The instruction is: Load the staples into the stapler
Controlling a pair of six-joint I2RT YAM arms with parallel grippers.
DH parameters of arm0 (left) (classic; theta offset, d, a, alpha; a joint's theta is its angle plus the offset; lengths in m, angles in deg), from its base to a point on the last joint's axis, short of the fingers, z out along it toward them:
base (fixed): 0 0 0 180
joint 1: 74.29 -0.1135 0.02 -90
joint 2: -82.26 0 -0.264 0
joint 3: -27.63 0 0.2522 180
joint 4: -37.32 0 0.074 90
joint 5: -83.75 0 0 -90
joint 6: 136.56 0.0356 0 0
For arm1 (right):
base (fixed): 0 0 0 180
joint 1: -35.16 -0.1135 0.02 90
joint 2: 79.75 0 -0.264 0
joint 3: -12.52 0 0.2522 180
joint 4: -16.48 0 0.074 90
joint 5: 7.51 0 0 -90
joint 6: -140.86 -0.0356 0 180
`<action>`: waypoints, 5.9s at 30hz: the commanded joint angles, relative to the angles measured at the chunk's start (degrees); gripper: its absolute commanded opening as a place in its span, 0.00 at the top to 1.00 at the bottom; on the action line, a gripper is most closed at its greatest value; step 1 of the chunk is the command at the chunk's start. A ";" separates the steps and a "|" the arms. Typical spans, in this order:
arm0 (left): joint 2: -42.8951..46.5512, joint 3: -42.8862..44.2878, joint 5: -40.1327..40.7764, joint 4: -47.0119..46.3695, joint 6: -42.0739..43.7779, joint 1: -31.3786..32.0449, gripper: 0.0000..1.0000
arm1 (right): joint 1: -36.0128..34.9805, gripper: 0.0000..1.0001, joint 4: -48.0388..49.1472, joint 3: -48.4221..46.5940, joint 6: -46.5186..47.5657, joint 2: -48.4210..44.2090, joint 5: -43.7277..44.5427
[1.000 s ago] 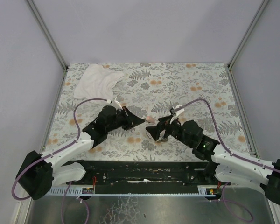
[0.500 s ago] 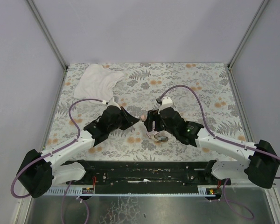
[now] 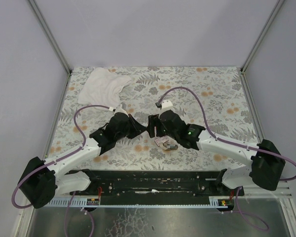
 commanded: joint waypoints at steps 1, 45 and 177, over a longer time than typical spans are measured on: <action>-0.29 1.88 1.46 -1.07 0.97 0.69 1.00 | -0.62 0.30 2.40 -3.90 0.87 2.65 3.09; -2.88 -8.00 -1.27 -20.09 -9.75 -5.15 1.00 | 15.79 0.28 5.87 10.68 -8.13 -11.21 -7.60; -4.37 28.86 -10.41 19.68 37.00 -24.12 0.01 | 23.29 0.49 -10.30 6.57 4.16 -1.70 -5.66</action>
